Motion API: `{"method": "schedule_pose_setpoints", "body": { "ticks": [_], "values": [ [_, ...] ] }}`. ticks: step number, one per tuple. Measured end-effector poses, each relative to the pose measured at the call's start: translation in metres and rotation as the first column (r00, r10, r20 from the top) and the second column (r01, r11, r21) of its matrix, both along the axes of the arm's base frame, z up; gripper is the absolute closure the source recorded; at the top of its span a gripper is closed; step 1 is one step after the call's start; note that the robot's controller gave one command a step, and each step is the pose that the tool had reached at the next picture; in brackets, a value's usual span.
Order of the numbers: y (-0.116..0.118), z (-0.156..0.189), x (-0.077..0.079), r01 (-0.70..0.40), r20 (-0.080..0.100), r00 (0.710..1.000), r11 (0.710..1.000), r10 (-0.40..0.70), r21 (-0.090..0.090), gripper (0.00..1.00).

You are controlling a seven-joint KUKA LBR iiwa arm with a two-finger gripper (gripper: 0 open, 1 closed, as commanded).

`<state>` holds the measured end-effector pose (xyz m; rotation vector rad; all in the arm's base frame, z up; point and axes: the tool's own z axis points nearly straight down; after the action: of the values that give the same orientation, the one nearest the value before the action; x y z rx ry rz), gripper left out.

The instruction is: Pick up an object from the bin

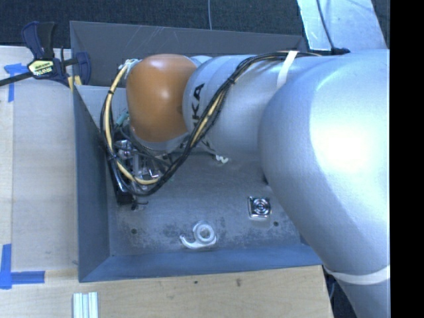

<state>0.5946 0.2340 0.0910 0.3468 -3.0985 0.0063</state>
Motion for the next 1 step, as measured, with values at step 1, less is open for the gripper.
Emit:
{"method": "schedule_pose_setpoints", "body": {
  "ticks": [1],
  "values": [
    [0.0012, 0.0030, 0.0144, -0.206, -0.024, 0.978, 0.979, 0.206, -0.004, 0.00]
  ]
}}
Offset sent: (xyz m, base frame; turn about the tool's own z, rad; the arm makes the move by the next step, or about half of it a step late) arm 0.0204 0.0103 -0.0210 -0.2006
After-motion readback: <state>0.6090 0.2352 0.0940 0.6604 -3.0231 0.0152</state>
